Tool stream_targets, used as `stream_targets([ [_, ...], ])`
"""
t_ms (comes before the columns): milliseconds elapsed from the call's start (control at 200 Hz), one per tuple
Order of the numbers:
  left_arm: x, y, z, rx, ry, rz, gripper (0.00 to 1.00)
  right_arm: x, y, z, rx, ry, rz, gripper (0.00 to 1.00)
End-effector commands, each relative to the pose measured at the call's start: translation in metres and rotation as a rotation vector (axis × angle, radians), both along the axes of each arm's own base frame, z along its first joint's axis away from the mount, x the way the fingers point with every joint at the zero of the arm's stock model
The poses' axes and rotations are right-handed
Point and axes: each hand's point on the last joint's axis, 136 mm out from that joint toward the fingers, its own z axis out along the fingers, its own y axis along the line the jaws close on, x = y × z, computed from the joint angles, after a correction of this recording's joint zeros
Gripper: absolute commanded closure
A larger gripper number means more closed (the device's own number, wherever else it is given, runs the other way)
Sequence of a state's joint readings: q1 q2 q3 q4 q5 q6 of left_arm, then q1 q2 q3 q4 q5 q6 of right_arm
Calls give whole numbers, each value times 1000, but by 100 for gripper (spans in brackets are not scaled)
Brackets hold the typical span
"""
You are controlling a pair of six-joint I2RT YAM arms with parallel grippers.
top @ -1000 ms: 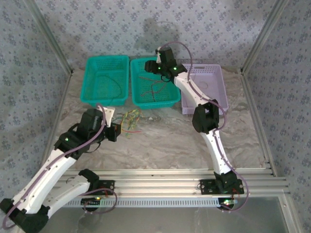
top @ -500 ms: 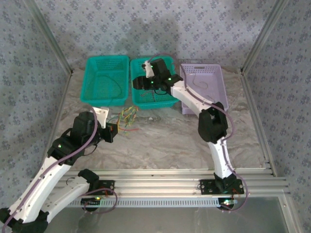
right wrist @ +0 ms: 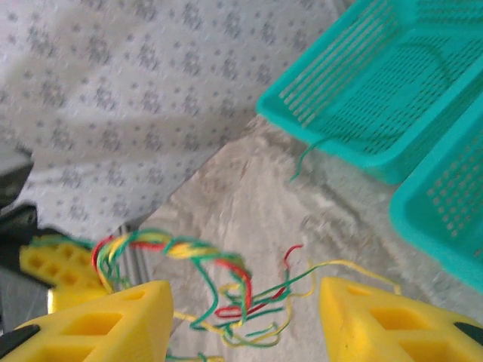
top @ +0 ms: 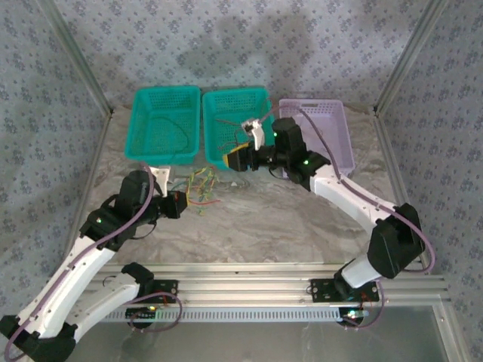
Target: Untangle the cables
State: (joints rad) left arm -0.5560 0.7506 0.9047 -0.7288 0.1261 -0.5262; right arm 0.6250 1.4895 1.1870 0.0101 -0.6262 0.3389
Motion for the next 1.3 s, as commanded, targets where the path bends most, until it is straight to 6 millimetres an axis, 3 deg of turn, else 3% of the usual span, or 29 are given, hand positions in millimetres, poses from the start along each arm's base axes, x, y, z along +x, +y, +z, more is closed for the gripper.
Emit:
stream_targets([
  [0, 2, -16, 21, -151, -22, -18, 100, -20, 10, -16, 20, -6, 88, 45],
  [175, 0, -21, 17, -203, 5, -16, 100, -34, 25, -28, 49, 7, 129, 46],
  [425, 2, -25, 18, -242, 11, -10, 100, -39, 45, -49, 5, 26, 151, 50],
  [710, 2, -21, 26, -241, -21, 0, 100, -36, 39, -69, -81, 4, 106, 53],
  [879, 1, -21, 22, -238, -13, 0, 100, -34, 38, -67, -78, -3, 91, 76],
  [1054, 1, -13, 25, -192, -38, 15, 100, -25, 20, -69, -129, -31, 24, 100],
  [1294, -2, 10, 37, -70, -81, 48, 100, 0, -38, -86, -166, 13, -150, 100],
])
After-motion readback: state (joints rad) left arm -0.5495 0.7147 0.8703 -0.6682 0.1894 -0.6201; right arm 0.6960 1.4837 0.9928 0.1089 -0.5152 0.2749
